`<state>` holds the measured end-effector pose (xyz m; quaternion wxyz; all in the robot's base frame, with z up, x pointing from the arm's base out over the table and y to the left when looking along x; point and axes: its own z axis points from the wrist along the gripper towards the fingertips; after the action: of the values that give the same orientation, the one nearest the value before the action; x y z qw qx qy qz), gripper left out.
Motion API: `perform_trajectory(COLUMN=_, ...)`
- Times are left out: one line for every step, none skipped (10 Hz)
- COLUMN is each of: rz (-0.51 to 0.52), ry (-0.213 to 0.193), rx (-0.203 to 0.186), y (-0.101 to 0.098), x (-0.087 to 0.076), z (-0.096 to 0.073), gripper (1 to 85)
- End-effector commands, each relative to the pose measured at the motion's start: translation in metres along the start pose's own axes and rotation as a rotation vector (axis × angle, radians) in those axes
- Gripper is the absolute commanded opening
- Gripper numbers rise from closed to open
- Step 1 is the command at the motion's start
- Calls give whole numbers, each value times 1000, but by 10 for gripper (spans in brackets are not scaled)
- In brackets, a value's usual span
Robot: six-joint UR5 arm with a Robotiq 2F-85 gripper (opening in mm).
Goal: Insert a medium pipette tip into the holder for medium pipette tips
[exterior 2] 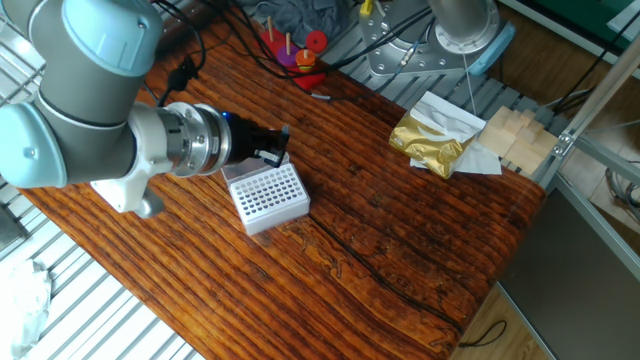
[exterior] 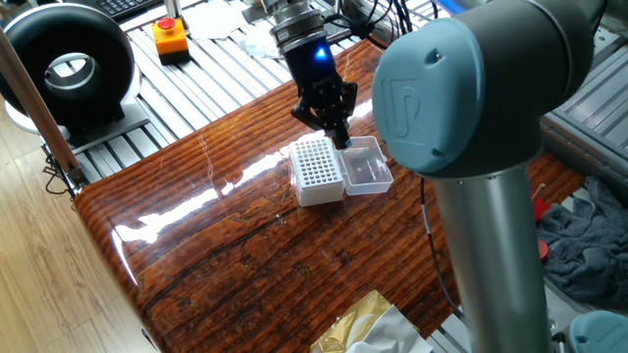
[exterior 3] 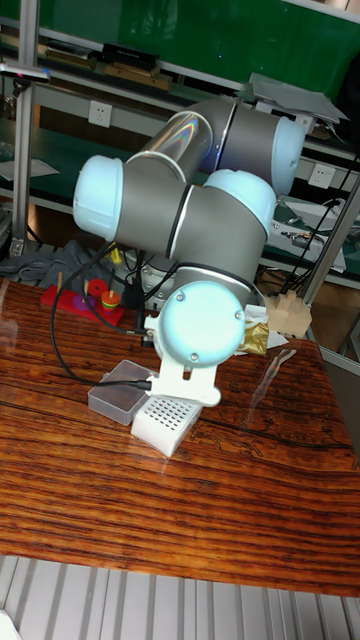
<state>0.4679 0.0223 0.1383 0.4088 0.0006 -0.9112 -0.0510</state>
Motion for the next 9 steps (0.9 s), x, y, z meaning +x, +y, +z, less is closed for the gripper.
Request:
perform_trajectory(rz=-20, ry=12, rx=11, y=-7, x=0, z=-4, gripper=10)
perform_trajectory(rz=-21, ry=17, rx=4, y=-6, x=1, z=-4, gripper=10)
perform_trajectory(rz=-27, ry=23, rx=4, y=-7, x=0, z=-6, gripper=10)
perform_trajectory(rz=-29, ry=38, rx=-22, y=-1, x=3, z=-8, gripper=10)
perform_trajectory(rz=-30, ry=47, rx=-33, y=2, x=6, z=-8, gripper=10)
perform_trajectory(rz=-31, ry=53, rx=-37, y=3, x=7, z=-8, gripper=10)
perform_trajectory(rz=-27, ry=66, rx=-60, y=9, x=11, z=-9, gripper=10)
perform_trajectory(rz=-21, ry=69, rx=-58, y=9, x=12, z=-9, gripper=10)
perform_trajectory(rz=-14, ry=69, rx=-26, y=1, x=11, z=-9, gripper=10)
